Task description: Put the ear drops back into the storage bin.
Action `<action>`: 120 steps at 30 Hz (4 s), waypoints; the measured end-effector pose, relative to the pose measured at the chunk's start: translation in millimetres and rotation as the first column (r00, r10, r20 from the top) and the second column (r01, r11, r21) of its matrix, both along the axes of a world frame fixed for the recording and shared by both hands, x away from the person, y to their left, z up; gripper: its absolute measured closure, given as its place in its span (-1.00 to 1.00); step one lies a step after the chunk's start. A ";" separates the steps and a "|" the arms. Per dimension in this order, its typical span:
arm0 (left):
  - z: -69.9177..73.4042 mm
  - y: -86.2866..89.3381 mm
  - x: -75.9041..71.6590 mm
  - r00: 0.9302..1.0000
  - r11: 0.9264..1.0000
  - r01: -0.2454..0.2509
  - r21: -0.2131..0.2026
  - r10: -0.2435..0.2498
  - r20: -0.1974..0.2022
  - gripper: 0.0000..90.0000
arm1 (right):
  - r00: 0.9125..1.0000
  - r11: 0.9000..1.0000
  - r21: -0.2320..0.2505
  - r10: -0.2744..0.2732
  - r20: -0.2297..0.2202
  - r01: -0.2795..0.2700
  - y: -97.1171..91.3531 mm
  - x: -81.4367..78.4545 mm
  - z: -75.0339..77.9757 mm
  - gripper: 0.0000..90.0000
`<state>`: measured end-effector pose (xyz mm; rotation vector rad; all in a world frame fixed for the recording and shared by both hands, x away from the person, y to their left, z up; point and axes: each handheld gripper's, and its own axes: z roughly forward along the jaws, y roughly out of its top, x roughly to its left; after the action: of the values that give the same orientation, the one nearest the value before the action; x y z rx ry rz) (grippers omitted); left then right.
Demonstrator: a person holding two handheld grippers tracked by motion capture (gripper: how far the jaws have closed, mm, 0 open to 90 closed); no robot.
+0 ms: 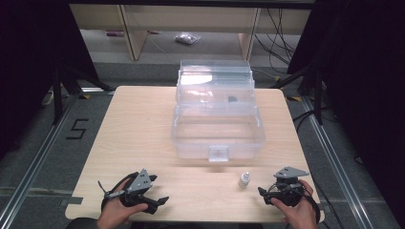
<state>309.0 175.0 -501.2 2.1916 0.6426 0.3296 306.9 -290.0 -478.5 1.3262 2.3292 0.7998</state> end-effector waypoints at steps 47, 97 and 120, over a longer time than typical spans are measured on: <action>-1.3 -0.8 0.7 1.000 1.000 -0.004 0.000 0.004 0.008 -0.67 | 0.989 0.989 -0.066 0.128 -0.079 -0.134 28.7 2.4 26.5 -0.52; -1.1 -0.1 0.7 1.000 1.000 -0.007 -0.003 0.007 0.003 -0.67 | 0.916 0.905 -0.227 0.296 -0.269 -0.360 85.5 59.7 18.3 -0.01; -1.3 0.3 0.9 1.000 1.000 -0.007 -0.003 0.008 0.004 -0.67 | 0.893 0.887 -0.193 0.366 -0.263 -0.420 86.4 63.0 31.4 0.33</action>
<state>309.9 175.2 -502.5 2.1852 0.6489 0.3366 369.8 -203.6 -447.1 0.8804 2.8212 0.4629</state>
